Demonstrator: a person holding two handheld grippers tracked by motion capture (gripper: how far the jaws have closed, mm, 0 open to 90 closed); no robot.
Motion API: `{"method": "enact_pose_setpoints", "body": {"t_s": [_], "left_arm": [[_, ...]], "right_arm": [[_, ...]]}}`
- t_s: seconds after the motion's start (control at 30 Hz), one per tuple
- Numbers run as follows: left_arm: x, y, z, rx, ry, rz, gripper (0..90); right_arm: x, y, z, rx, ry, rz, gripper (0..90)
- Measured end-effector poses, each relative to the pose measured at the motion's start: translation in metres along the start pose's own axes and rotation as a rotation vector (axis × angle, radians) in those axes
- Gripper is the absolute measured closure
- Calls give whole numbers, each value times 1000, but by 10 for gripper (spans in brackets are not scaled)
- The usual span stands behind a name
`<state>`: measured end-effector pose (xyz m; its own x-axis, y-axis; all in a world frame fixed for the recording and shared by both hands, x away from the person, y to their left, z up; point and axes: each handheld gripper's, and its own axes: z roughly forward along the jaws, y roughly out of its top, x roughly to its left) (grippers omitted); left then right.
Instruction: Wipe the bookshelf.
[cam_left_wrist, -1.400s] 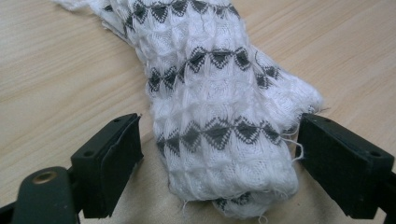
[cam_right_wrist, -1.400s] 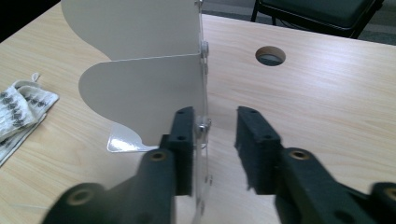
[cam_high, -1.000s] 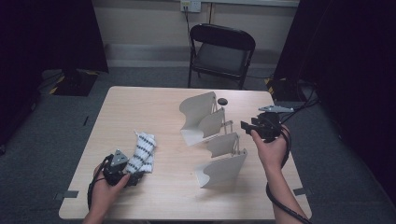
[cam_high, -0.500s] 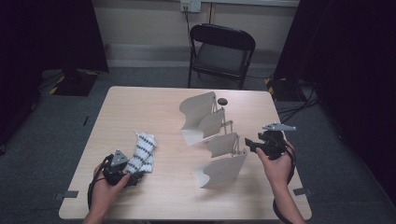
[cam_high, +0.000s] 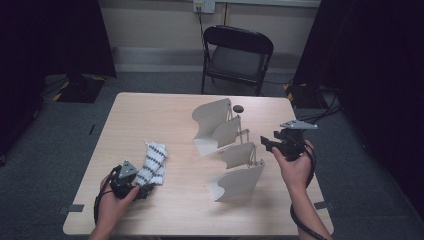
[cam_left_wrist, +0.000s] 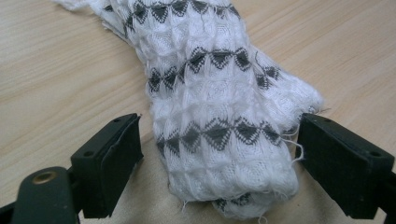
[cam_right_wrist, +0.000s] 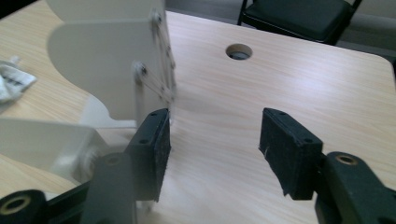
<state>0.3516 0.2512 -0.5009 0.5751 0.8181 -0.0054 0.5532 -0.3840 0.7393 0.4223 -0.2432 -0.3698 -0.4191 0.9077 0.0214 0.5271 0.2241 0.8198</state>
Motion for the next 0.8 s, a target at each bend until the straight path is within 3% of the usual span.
{"method": "enact_pose_setpoints", "body": {"t_s": [0.2,0.4,0.63,0.8], "left_arm": [[0,0,0,2,1,3,139],[0,0,0,2,0,3,139],[-1,0,0,1,2,-3,147],[-3,3,-5,13,-1,-6,196]], "right_arm": [[15,16,9,-4,26,-11,466],[18,15,11,7,29,-18,465],[3,-1,7,21,13,-8,391],[-11,-24,8,36,-2,-3,296]]}}
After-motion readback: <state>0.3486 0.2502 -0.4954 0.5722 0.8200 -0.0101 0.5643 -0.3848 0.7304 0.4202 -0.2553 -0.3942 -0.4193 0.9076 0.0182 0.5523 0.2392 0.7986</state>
